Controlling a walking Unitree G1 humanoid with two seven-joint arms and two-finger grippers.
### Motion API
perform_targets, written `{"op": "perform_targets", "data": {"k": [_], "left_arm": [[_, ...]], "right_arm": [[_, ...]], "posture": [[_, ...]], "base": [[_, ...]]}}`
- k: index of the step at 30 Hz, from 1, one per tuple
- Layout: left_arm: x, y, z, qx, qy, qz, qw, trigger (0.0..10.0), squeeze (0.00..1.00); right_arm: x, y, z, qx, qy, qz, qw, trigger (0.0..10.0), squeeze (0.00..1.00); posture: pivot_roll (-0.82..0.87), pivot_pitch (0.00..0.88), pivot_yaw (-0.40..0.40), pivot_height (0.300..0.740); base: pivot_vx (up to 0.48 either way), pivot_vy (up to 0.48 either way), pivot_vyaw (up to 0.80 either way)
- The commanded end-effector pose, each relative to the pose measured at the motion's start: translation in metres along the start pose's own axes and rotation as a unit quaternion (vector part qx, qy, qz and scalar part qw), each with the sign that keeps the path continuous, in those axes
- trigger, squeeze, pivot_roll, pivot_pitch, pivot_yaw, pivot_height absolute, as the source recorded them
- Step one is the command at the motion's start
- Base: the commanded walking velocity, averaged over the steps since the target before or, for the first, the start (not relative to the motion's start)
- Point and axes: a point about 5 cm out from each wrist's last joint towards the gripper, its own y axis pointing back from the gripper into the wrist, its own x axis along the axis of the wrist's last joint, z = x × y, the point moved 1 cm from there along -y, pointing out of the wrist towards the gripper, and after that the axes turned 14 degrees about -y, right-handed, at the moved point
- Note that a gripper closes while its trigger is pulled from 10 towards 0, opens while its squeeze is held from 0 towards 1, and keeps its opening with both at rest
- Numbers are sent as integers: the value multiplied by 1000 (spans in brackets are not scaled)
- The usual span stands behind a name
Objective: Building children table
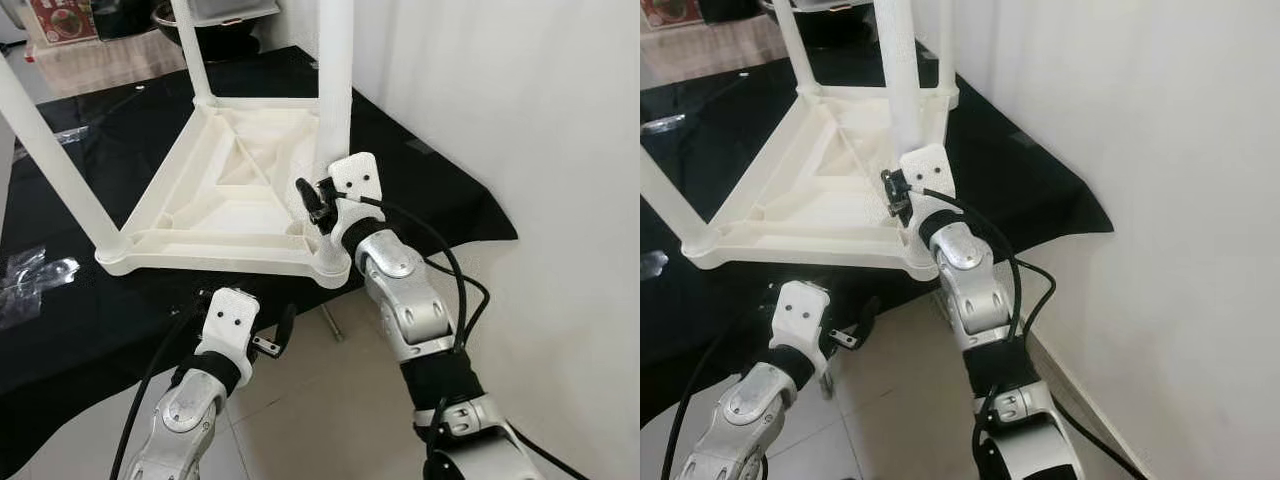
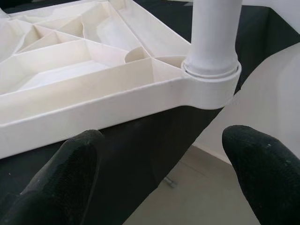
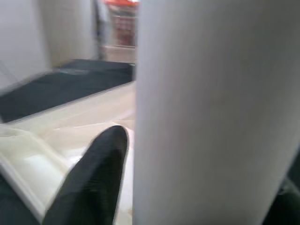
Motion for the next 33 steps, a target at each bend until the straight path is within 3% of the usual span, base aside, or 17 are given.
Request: {"op": "perform_targets", "data": {"k": [1, 3, 4, 5, 7, 8, 9, 12, 13, 14, 19, 22, 23, 24, 25, 29, 33], "left_arm": [[0, 5, 2, 2, 1, -4, 1000, 10000, 0], [1, 6, 3, 1, 1, -3, 1000, 10000, 0], [3, 9, 4, 0, 1, -2, 1000, 10000, 0], [5, 12, 5, -1, 0, -2, 1000, 10000, 0], [6, 14, 6, -2, 0, -1, 1000, 10000, 0], [8, 17, 7, -2, 0, -1, 1000, 10000, 0], [8, 17, 7, -2, 0, -1, 1000, 10000, 0], [12, 27, 10, -7, 3, -2, 1000, 10000, 0], [12, 27, 10, -7, 3, -2, 1000, 10000, 0], [14, 32, 10, -7, 5, -2, 1000, 10000, 0], [16, 40, 10, -9, 5, -6, 1000, 10000, 0], [18, 46, 11, -12, 5, -10, 1000, 10000, 0], [18, 46, 11, -12, 5, -10, 1000, 10000, 0], [18, 47, 11, -13, 5, -12, 1000, 10000, 0], [18, 48, 11, -13, 5, -12, 1000, 10000, 0], [19, 50, 11, -15, 5, -16, 1000, 10000, 0], [19, 50, 12, -16, 6, -20, 1000, 10000, 0]], "right_arm": [[13, -3, 3, 66, -23, 19, 997, 10000, 1000], [18, -2, 7, 89, -25, 22, 995, 10000, 1000], [22, -1, 9, 131, -25, 17, 991, 10000, 1000], [25, 1, 10, 181, -8, 5, 983, 10000, 580], [26, 2, 10, 213, 4, -5, 977, 10000, 580], [27, 3, 12, 251, 24, -22, 968, 10000, 0], [27, 3, 12, 251, 24, -22, 968, 10000, 0], [27, 2, 18, 326, 52, -83, 940, 10000, 0], [27, 2, 18, 326, 52, -83, 940, 10000, 0], [31, 0, 20, 355, 48, -96, 929, 10000, 0], [41, -4, 20, 384, 19, -87, 919, 10000, 0], [41, -2, 21, 422, 8, -102, 901, 10000, 0], [41, -2, 21, 422, 8, -102, 901, 10000, 0], [40, -1, 23, 429, 7, -108, 897, 2000, 0], [39, 0, 24, 434, 6, -112, 894, 0, 0], [36, 3, 30, 442, 10, -127, 888, 0, 0], [41, 4, 39, 429, 8, -114, 896, 0, 0]], "posture": [[46, 160, -38, 740], [47, 165, -37, 740], [54, 182, -40, 740], [65, 203, -44, 740], [65, 203, -44, 740], [75, 222, -47, 740], [75, 222, -47, 740], [91, 260, -54, 740], [91, 260, -54, 740], [101, 274, -52, 740], [121, 293, -51, 740], [131, 310, -49, 740], [131, 310, -49, 740], [133, 316, -47, 740], [133, 316, -47, 740], [136, 319, -45, 740], [127, 305, -43, 740]], "base": [[0, 0, 0], [0, 0, 0], [0, 0, 0], [0, 0, 0], [0, 0, 0], [0, 0, 0], [0, 0, 0], [0, 0, 0], [0, 0, 0], [0, 0, 0], [0, 0, 0], [0, 0, 0], [0, 0, 0], [0, 0, 0], [0, 0, 0], [0, 0, 0], [0, 0, 0]]}}
